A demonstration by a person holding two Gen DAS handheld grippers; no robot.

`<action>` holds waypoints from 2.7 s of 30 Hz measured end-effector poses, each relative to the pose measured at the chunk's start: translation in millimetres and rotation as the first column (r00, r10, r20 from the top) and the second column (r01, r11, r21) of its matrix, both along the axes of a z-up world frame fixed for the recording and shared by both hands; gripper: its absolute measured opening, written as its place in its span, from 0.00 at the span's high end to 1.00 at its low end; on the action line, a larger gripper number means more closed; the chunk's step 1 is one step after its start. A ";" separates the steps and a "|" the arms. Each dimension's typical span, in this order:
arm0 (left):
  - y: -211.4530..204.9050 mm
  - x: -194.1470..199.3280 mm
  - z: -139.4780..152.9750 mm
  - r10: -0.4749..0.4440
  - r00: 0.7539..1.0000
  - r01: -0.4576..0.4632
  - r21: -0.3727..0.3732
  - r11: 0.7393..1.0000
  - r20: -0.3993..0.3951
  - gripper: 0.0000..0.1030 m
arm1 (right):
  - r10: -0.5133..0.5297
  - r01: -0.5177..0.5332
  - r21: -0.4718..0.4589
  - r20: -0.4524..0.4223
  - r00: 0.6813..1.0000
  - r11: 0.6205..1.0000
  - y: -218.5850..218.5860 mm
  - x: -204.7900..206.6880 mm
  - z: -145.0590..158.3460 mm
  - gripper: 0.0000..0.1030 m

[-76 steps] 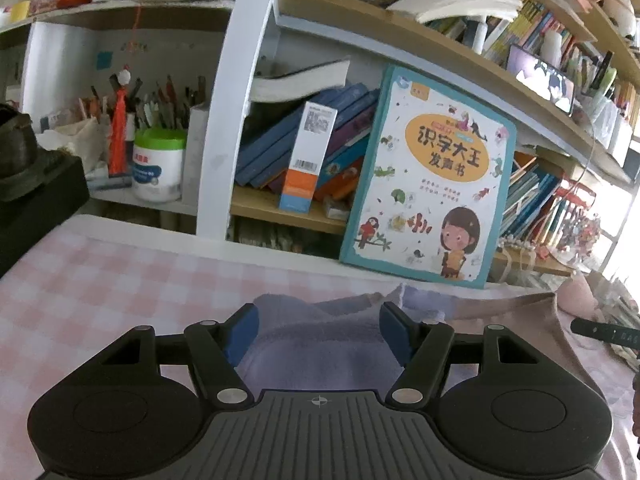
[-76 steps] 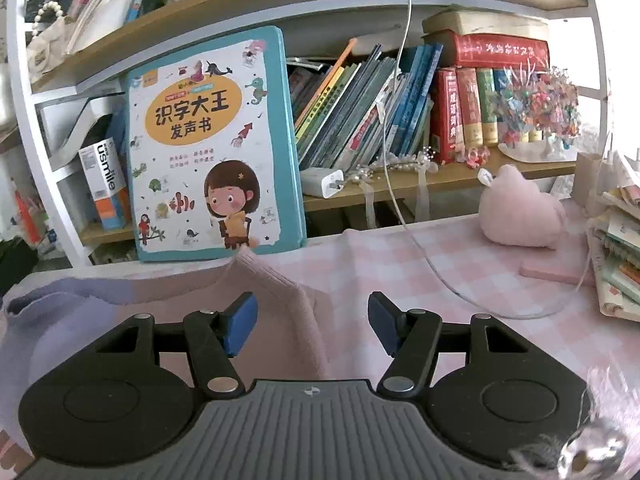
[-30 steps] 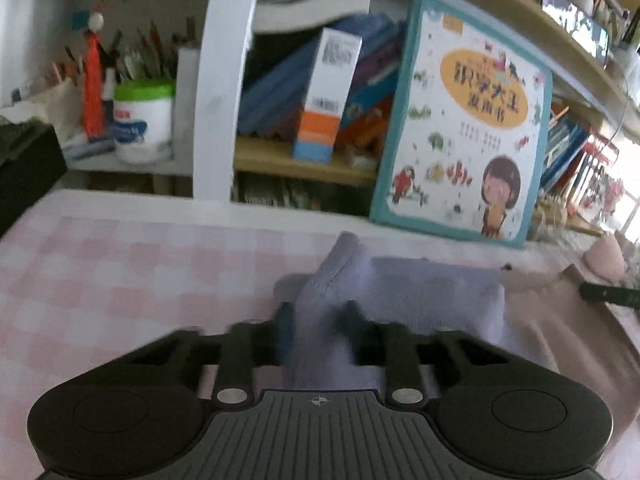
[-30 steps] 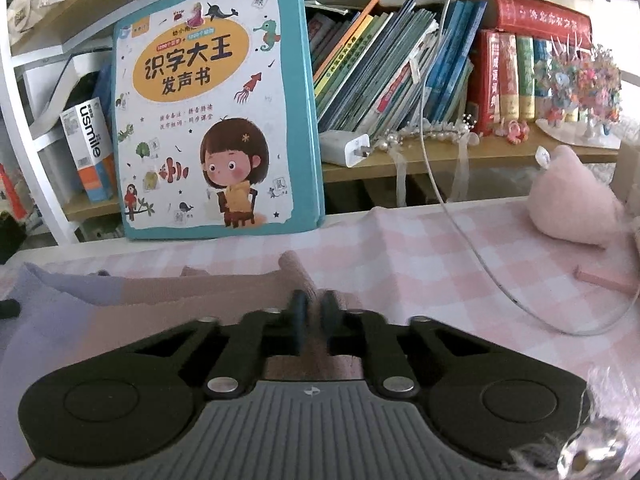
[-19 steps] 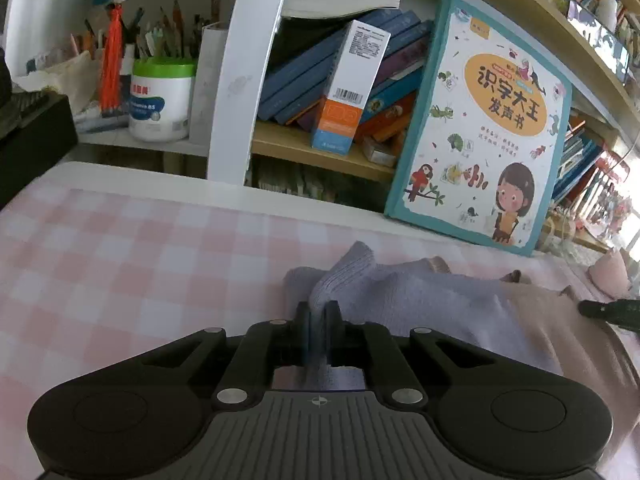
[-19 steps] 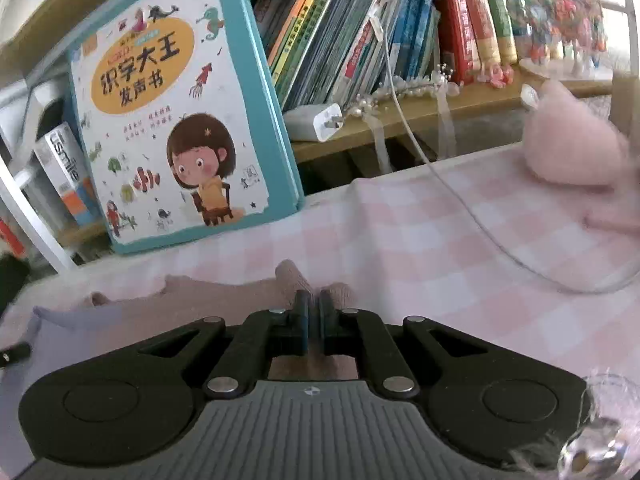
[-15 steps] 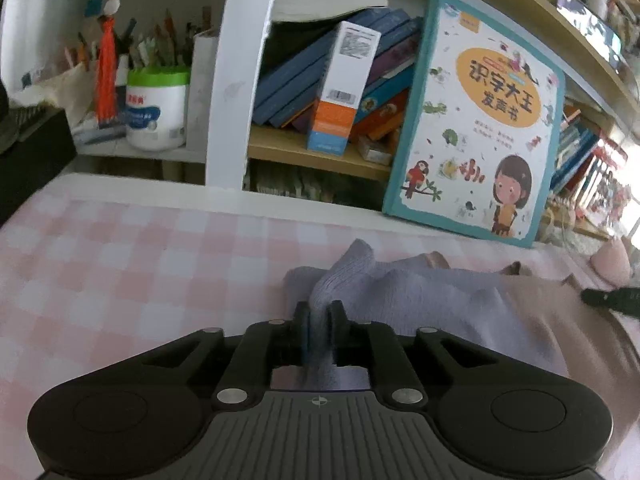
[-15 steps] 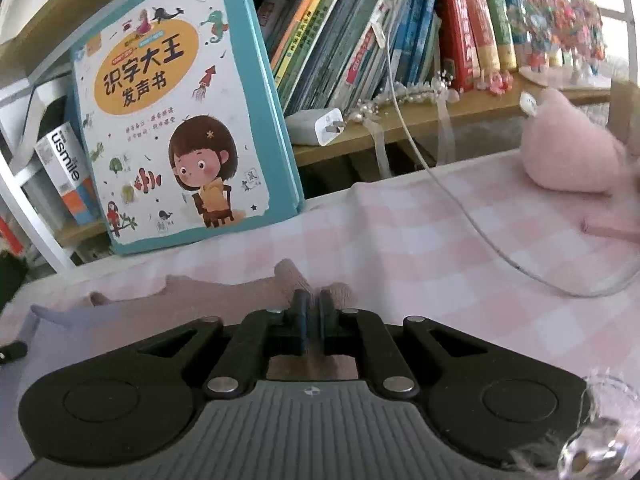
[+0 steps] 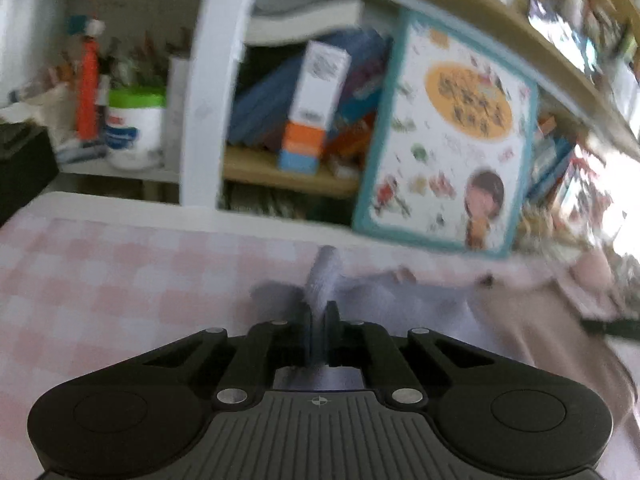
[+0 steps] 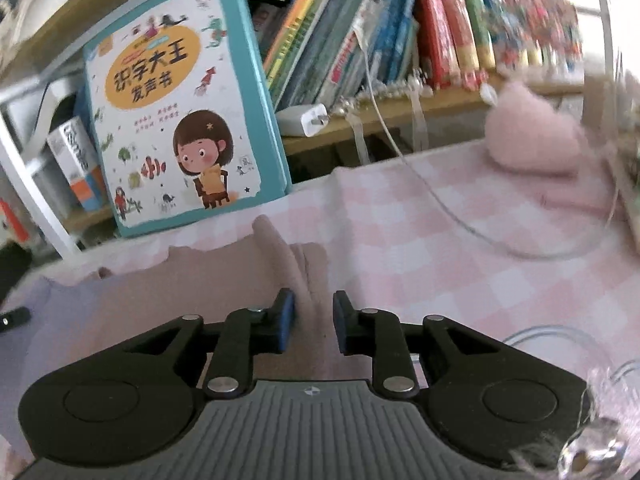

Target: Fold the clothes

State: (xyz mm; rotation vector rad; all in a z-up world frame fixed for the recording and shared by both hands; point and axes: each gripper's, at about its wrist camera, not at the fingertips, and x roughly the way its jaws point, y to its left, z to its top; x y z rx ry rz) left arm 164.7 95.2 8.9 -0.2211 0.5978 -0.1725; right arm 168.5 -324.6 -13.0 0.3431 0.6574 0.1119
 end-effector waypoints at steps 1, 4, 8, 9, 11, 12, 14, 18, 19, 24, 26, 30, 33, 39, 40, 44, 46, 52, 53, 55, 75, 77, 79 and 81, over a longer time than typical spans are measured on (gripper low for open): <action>4.1 2.6 -3.3 0.006 1.000 -0.006 -0.024 1.000 -0.022 0.95 | 0.000 0.000 0.006 -0.002 1.000 1.000 -1.3 -1.6 -0.7 0.80; 6.1 6.5 -9.7 0.002 0.999 -0.002 -0.016 1.000 -0.050 0.91 | -0.001 0.001 0.020 -0.006 1.000 1.000 -4.5 -6.2 -2.6 0.80; 3.1 7.4 -7.7 0.016 0.998 -0.016 0.001 1.000 -0.061 0.87 | -0.012 0.012 0.020 -0.005 1.000 1.000 -3.4 -7.7 -2.0 0.80; 2.6 6.9 -6.8 0.017 0.998 -0.017 0.003 1.000 -0.061 0.86 | -0.016 0.016 0.020 -0.005 1.000 1.000 -4.0 -7.9 -1.5 0.80; 1.2 2.9 -2.3 0.040 0.998 -0.038 0.027 0.999 -0.050 0.72 | -0.023 0.023 0.021 -0.004 1.000 1.000 -5.4 -9.1 0.1 0.78; 0.3 -1.1 1.2 0.049 0.998 -0.048 0.044 0.998 -0.035 0.62 | -0.026 0.026 0.020 0.002 1.000 0.999 -6.2 -11.2 2.1 0.77; -1.4 -13.9 10.7 0.042 0.999 -0.043 0.062 0.997 0.012 0.47 | -0.022 0.022 0.014 0.018 1.000 1.000 -7.2 -17.9 8.0 0.75; -7.4 -42.9 27.1 -0.003 0.998 -0.002 0.073 0.997 0.066 0.31 | 0.002 -0.001 -0.014 0.061 0.998 1.000 -6.1 -39.3 22.0 0.71; -9.5 -50.7 29.8 -0.014 0.998 0.010 0.074 0.997 0.067 0.29 | 0.009 -0.007 -0.020 0.067 0.998 1.000 -5.9 -44.7 24.7 0.68; -16.4 -86.6 34.3 -0.027 0.998 0.023 0.077 0.997 0.048 0.25 | 0.052 -0.051 -0.019 0.055 0.997 0.999 -6.6 -68.9 30.6 0.57; -16.4 -103.6 36.5 -0.016 0.998 0.013 0.058 0.998 0.065 0.23 | 0.063 -0.063 -0.015 0.043 0.997 0.998 -6.6 -75.9 30.1 0.48; -16.5 -125.5 37.9 0.011 0.997 -0.015 0.061 0.998 0.073 0.22 | 0.083 -0.082 -0.014 0.014 0.996 0.996 -4.7 -85.1 26.3 0.46; -18.8 -138.8 37.1 0.045 0.996 -0.053 0.108 0.993 0.081 0.21 | 0.089 -0.089 -0.024 -0.007 0.996 0.996 -2.3 -88.7 21.6 0.46; -21.1 -152.4 30.4 0.032 0.998 -0.040 0.131 0.991 0.058 0.17 | 0.106 -0.107 -0.016 -0.036 0.994 0.994 -0.6 -86.8 9.4 0.53; -21.5 -153.6 29.1 0.032 0.998 -0.039 0.140 0.989 0.057 0.17 | 0.116 -0.117 -0.005 -0.040 0.992 0.993 -0.3 -85.3 7.5 0.60; -16.4 -156.2 26.4 0.053 0.997 -0.059 0.130 0.990 0.048 0.17 | 0.153 -0.154 -0.005 -0.040 0.987 0.988 7.8 -79.6 3.8 0.67; -11.6 -157.2 25.8 0.064 0.997 -0.069 0.111 0.991 0.045 0.16 | 0.173 -0.175 -0.054 -0.035 0.984 0.983 16.5 -77.8 5.8 0.68; -3.1 -158.8 20.3 0.101 0.995 -0.103 0.104 0.989 0.025 0.16 | 0.233 -0.233 -0.147 -0.021 0.972 0.961 40.0 -74.0 9.5 0.69; -2.2 -159.2 19.3 0.106 0.994 -0.108 0.108 0.988 0.022 0.16 | 0.237 -0.237 -0.158 -0.019 0.971 0.959 44.5 -73.7 10.0 0.69; -0.6 -160.1 17.2 0.116 0.993 -0.117 0.117 0.986 0.018 0.16 | 0.245 -0.243 -0.172 -0.015 0.970 0.954 52.2 -72.8 10.4 0.69; 32.2 -155.7 2.7 0.209 0.976 -0.208 0.030 0.978 -0.059 0.16 | 0.311 -0.298 -0.239 0.018 0.950 0.924 108.9 -66.2 11.8 0.66; 34.8 -156.0 2.3 0.219 0.974 -0.217 0.026 0.976 -0.065 0.16 | 0.307 -0.292 -0.242 0.026 0.951 0.925 107.5 -66.6 12.1 0.62; 36.6 -156.6 2.5 0.226 0.972 -0.225 0.022 0.974 -0.069 0.16 | 0.303 -0.286 -0.249 0.034 0.952 0.925 105.6 -67.0 13.3 0.53; 38.5 -156.9 2.8 0.234 0.969 -0.234 0.016 0.972 -0.073 0.16 | 0.308 -0.289 -0.247 0.040 0.951 0.925 102.7 -68.2 16.5 0.49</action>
